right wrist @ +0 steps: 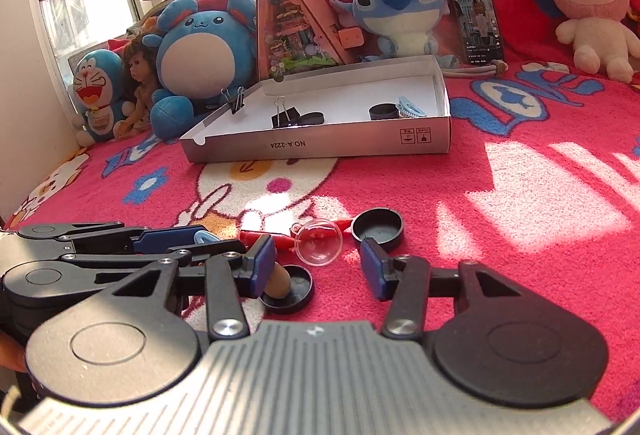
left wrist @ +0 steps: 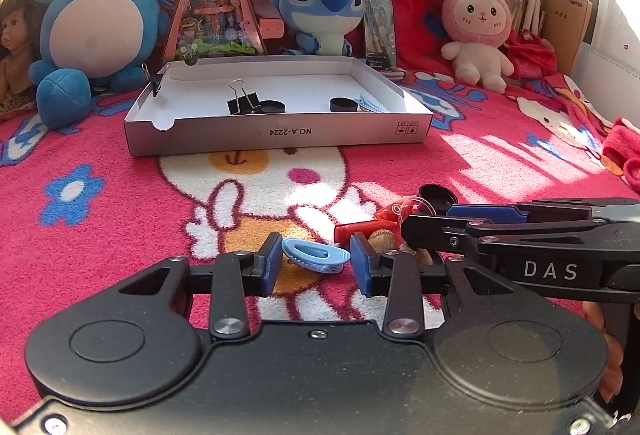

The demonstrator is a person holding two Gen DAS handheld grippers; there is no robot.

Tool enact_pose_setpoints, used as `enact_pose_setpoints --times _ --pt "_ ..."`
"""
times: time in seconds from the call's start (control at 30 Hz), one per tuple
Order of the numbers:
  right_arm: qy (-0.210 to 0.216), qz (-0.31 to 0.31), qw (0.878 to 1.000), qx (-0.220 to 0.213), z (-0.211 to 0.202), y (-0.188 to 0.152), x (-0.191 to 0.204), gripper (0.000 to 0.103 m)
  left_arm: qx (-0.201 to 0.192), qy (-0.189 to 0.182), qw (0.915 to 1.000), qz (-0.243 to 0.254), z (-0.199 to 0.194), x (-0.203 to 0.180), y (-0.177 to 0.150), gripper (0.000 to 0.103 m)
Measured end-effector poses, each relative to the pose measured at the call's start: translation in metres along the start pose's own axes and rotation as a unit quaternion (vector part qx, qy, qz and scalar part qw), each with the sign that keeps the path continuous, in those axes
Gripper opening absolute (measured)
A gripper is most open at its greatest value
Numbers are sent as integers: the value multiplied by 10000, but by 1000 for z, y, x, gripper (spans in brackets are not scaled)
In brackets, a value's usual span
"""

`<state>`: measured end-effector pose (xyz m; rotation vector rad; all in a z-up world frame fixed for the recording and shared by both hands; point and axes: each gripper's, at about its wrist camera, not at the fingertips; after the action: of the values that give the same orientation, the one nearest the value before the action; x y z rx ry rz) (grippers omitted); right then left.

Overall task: Organize rigid objects
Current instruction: 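Grasp a light blue clip with the left tool while the right tool grasps a clear plastic dome, then carry the light blue clip and clear dome over the white box with both tools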

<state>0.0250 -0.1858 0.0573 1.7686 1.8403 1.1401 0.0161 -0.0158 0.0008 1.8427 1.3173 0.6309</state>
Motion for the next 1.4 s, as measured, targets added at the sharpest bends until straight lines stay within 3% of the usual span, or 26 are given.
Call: enact_pose_setpoints --times 0.4,0.6,0.73,1.17,1.4 --pt "-377 -284 9989 -39 11 2 13 54 -80 333 9987 -365 -4 25 7 35" --pt "-679 -479 9965 29 18 2 17 48 -102 432 9980 -461 -3 34 9 35" --pt "-684 -606 9958 70 20 1 21 33 -144 526 9968 -578 -2 39 12 35" --pt "-633 -764 9951 -35 16 10 26 33 -242 639 9953 -679 -1 49 26 35" --pt "-629 -774 9948 -206 18 27 24 33 -409 727 9943 -664 6 60 58 35"
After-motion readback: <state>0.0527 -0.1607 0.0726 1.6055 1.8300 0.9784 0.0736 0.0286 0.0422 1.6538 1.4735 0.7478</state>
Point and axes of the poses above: each gripper's, at about its wrist camera, not at the fingertips, and z roughly the way its jaws point, x to its left, y to its top, and after that the axes turned 3 degrees about z, right-handed
